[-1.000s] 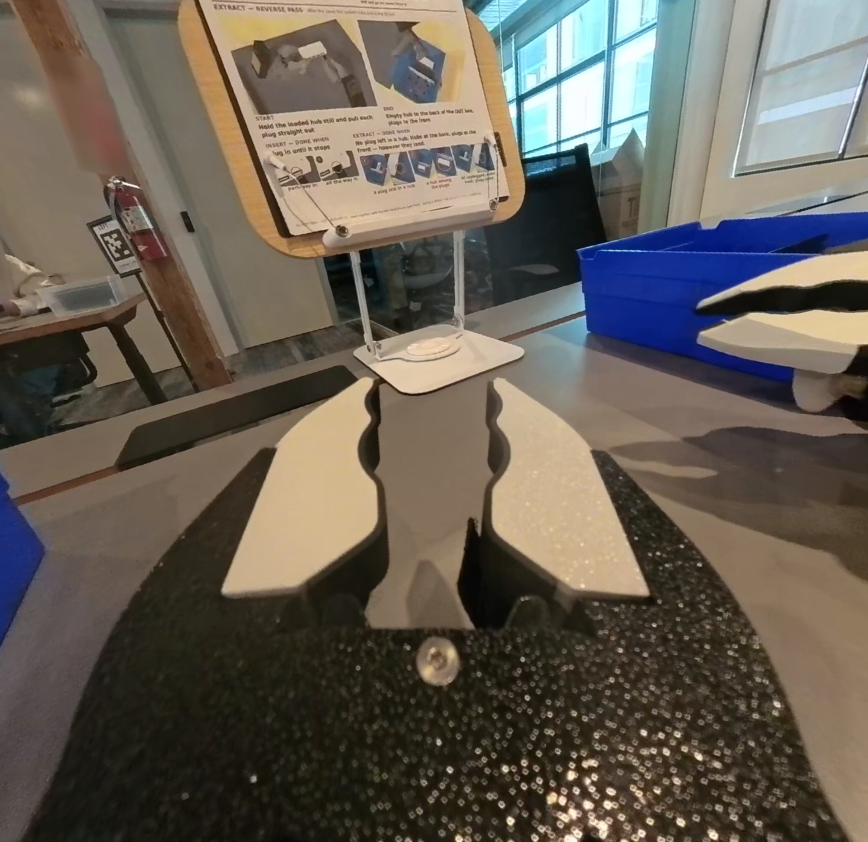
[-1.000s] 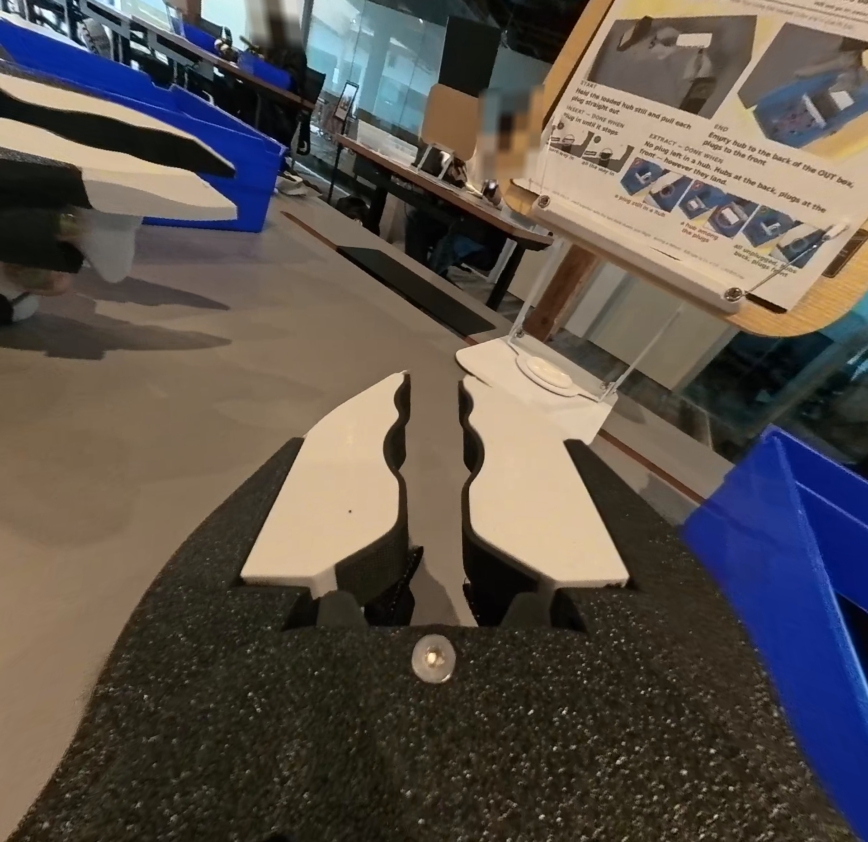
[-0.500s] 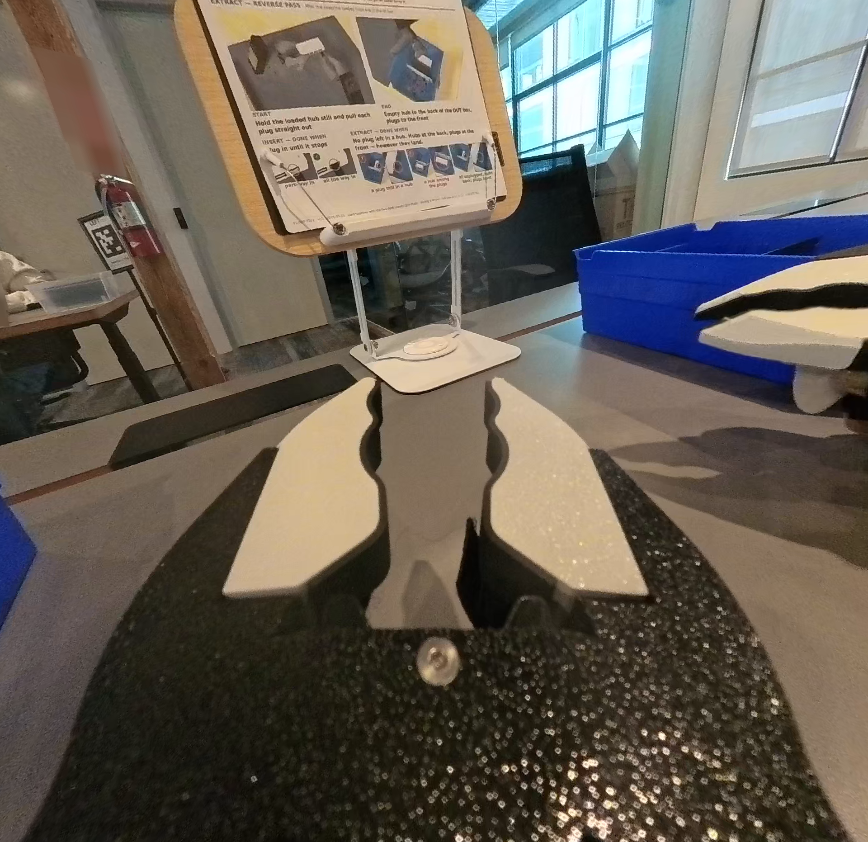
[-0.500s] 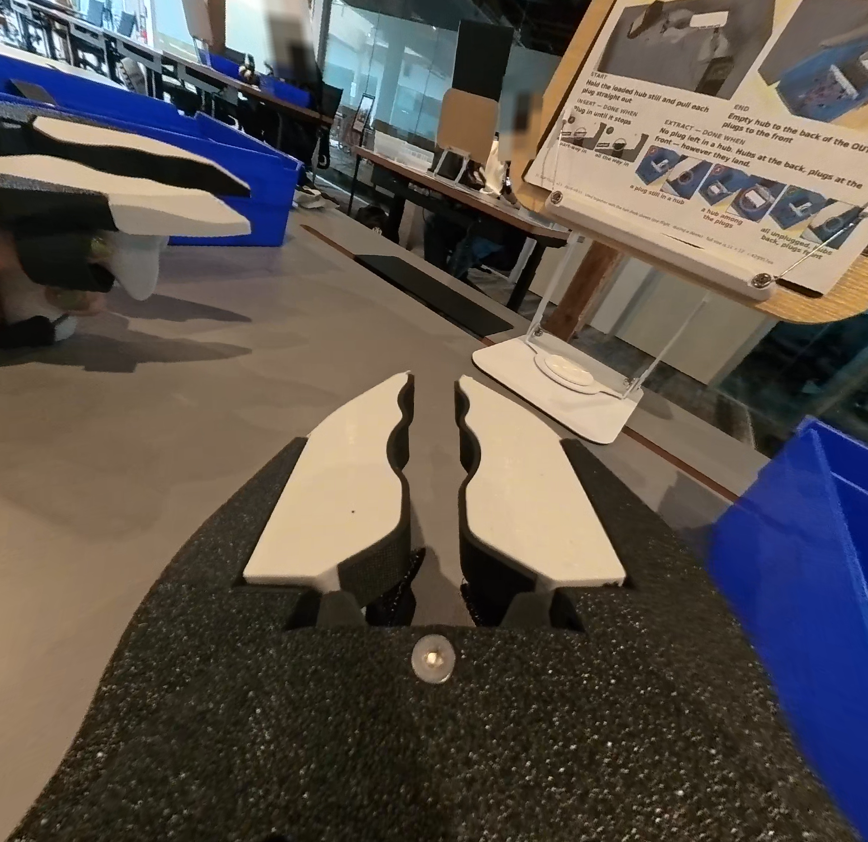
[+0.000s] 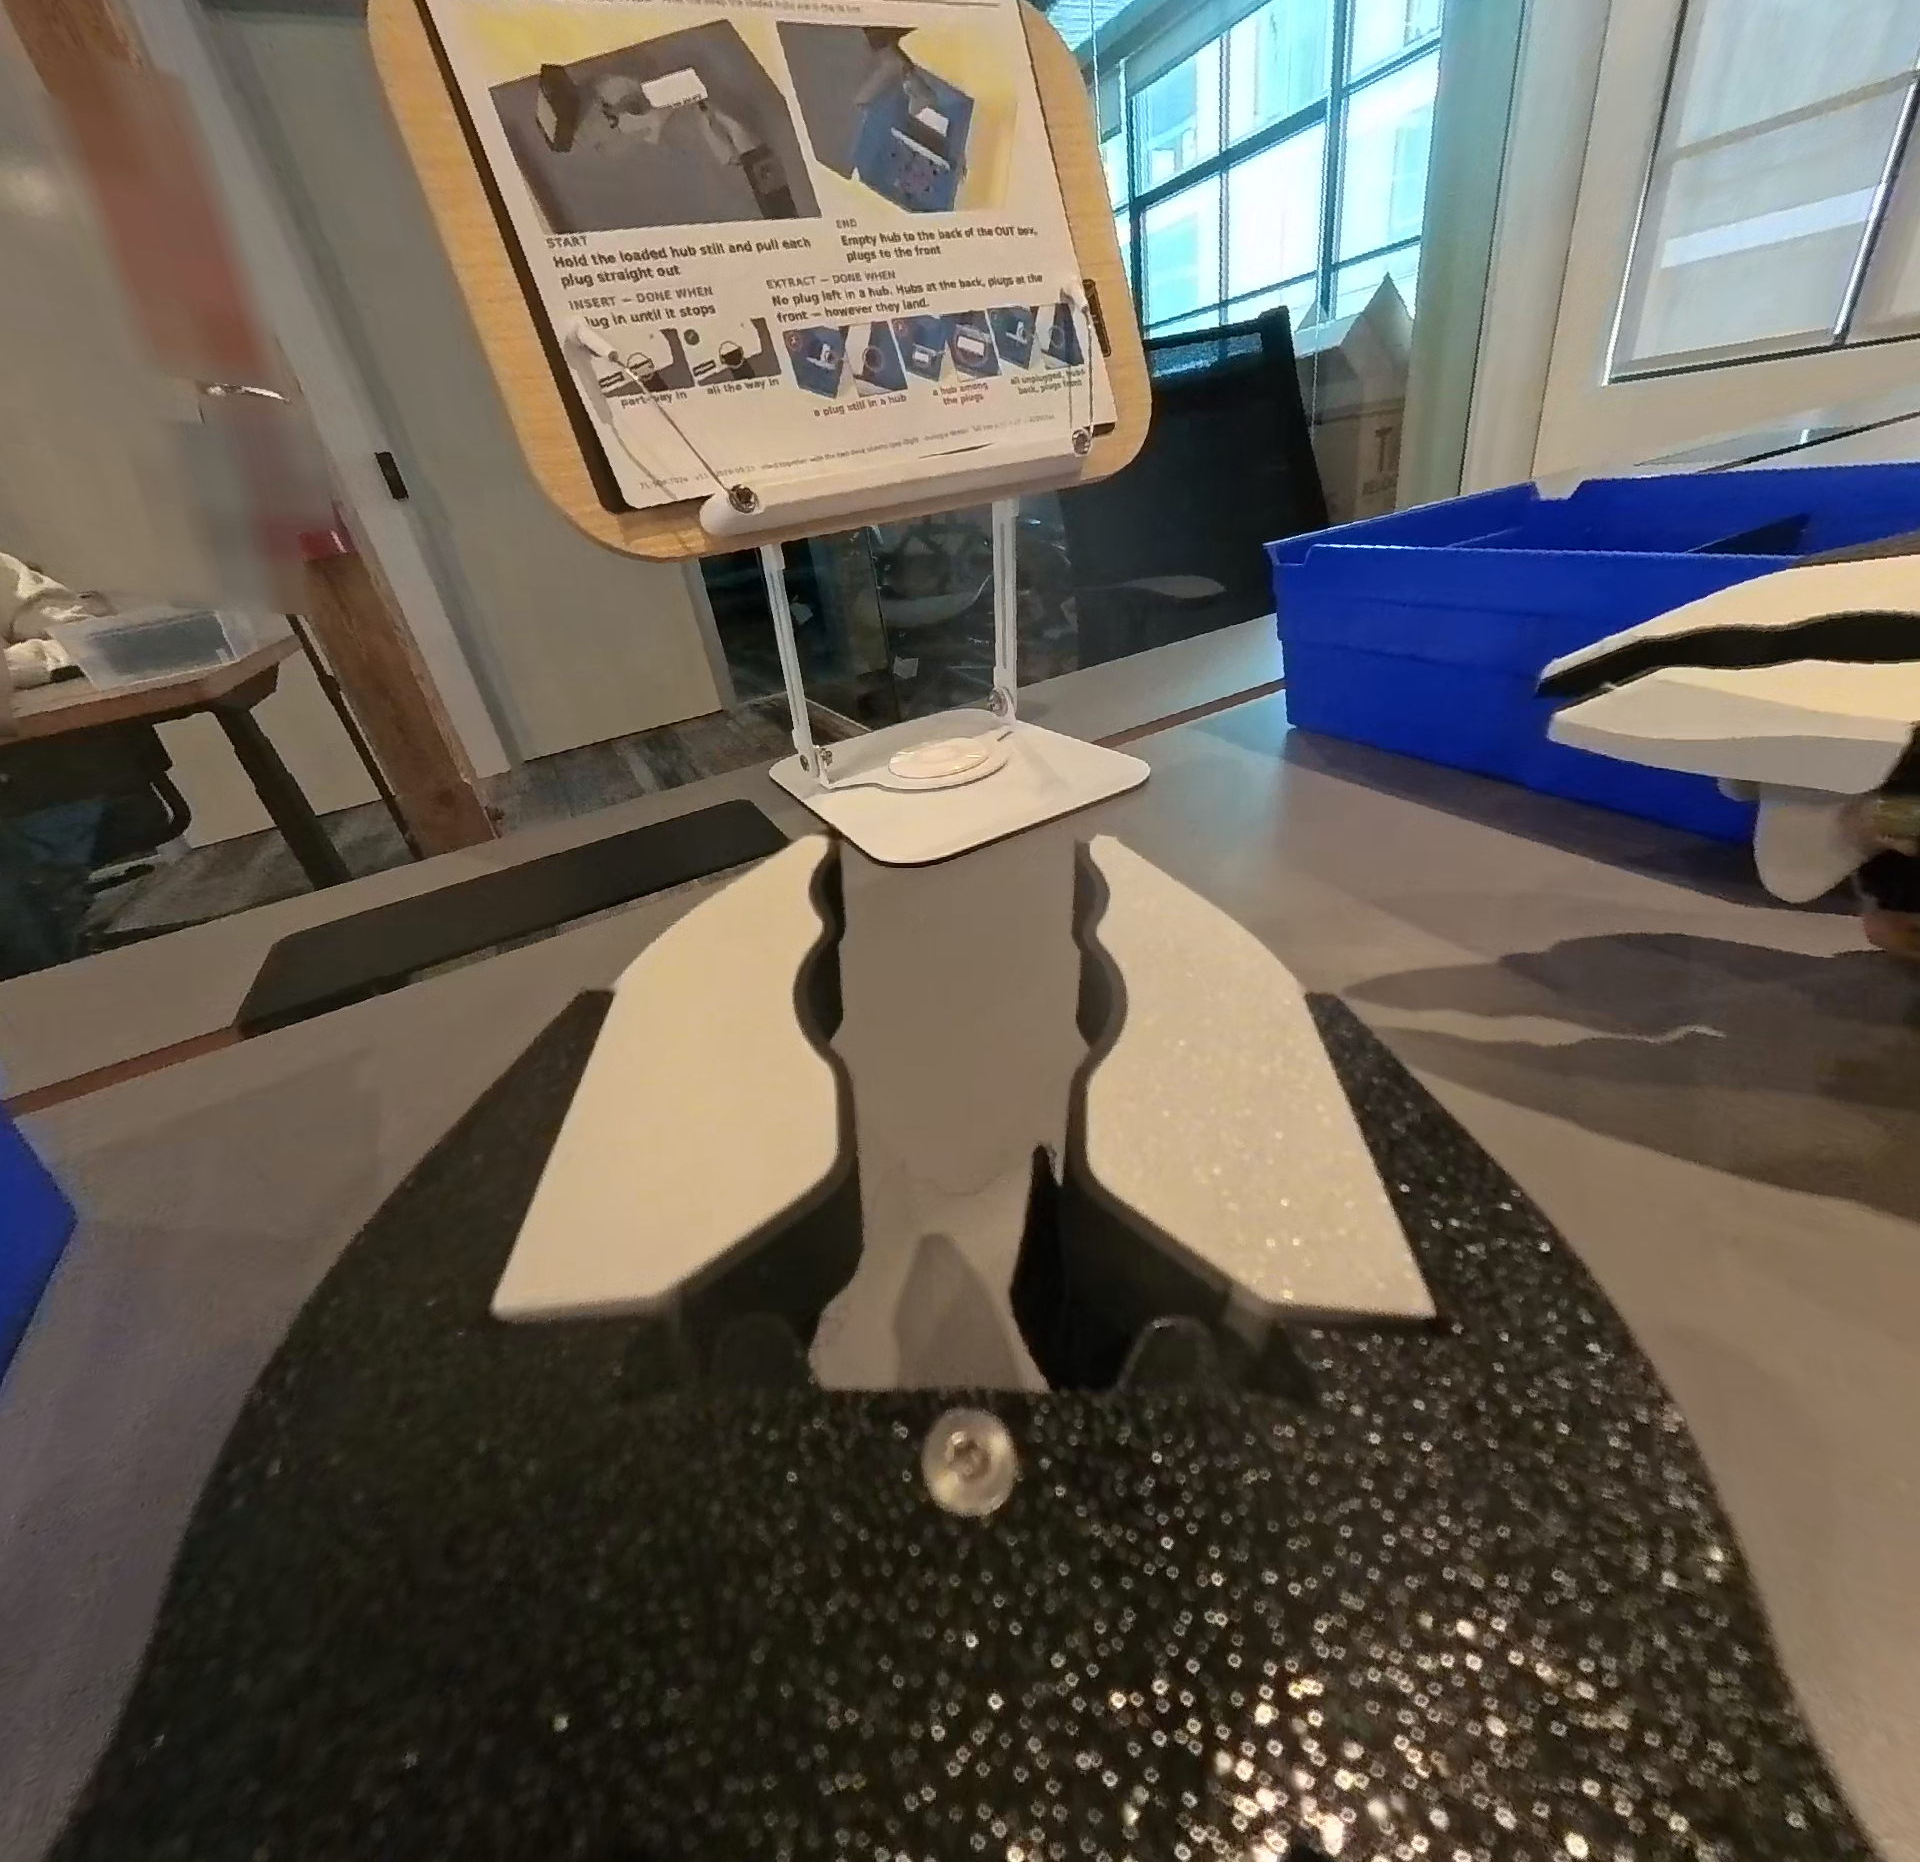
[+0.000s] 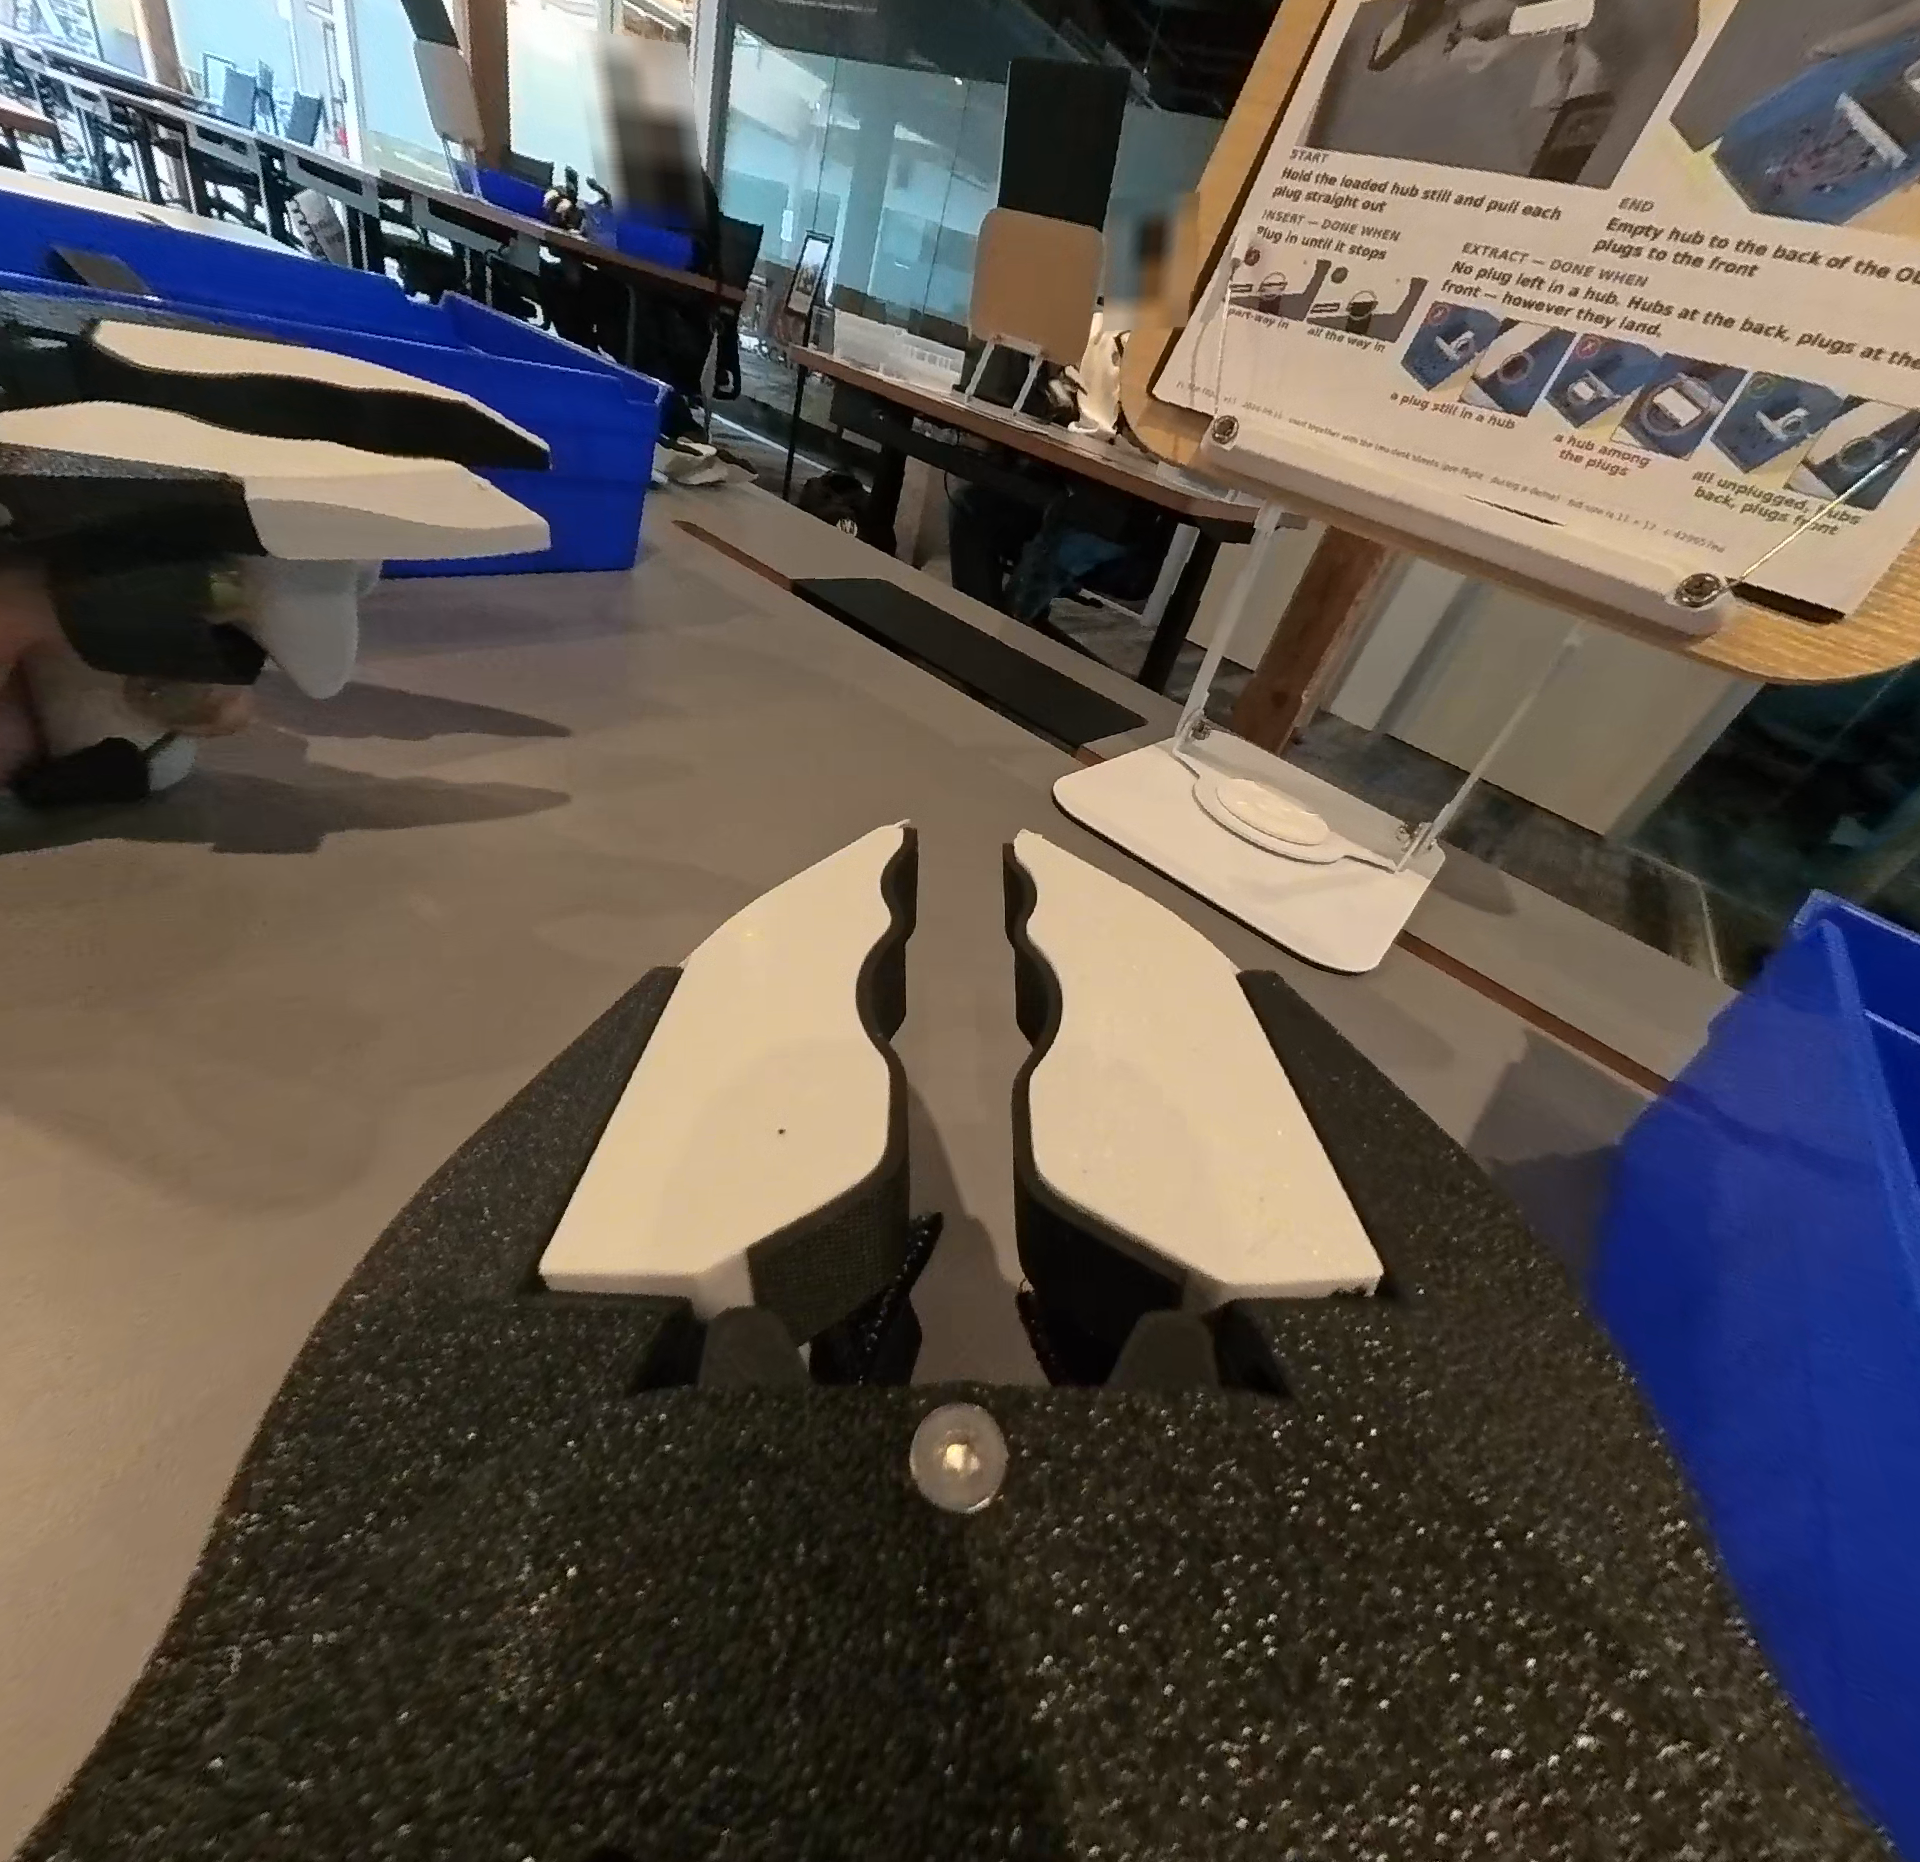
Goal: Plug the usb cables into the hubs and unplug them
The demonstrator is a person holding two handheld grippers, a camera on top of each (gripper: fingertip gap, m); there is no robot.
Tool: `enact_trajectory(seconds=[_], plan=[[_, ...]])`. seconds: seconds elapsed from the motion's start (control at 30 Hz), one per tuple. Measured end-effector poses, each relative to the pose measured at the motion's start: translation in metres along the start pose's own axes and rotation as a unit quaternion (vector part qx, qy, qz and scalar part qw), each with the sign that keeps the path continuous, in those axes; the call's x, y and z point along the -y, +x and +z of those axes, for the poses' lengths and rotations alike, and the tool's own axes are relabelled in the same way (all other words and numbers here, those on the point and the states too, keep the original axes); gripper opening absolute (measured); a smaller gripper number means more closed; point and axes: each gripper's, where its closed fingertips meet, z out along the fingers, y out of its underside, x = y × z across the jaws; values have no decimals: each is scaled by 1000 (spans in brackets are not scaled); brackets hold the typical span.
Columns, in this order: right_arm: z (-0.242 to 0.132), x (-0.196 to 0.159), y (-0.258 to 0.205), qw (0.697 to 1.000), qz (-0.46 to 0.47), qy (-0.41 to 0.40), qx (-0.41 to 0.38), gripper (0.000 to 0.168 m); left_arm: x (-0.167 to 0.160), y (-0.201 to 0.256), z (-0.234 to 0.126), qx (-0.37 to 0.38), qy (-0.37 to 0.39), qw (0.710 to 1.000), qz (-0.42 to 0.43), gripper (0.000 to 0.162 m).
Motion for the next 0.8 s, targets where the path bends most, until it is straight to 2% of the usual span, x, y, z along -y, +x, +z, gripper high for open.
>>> enact_trajectory(seconds=[0.23, 0.37, 0.47, 0.57, 0.7, 0.8], plan=[[1, 1, -2, 1000, 5, 4, 6, 15, 5, -12, -3, 8, -7, 1000, -23, 46], [0, 2, -3, 1000, 2, 7, 7, 14, 38, -29, -18, 25, -5, 999, -27, 53], [0, 1, 0, 1000, 6, 7, 3, 14, 68, -53, -44, 57, -4, 997, -54, 53], [0, 1, 2, 1000, 13, 7, 2, 14, 83, -90, -81, 115, -15, 992, -54, 53], [0, 1, 1, 1000, 9, 6, 3, 12, 78, -168, -138, 227, -82, 970, -23, 51], [0, 0, 0, 1000, 4, 5, 3, 11, 62, -216, -161, 219, -167, 961, 33, 50]])
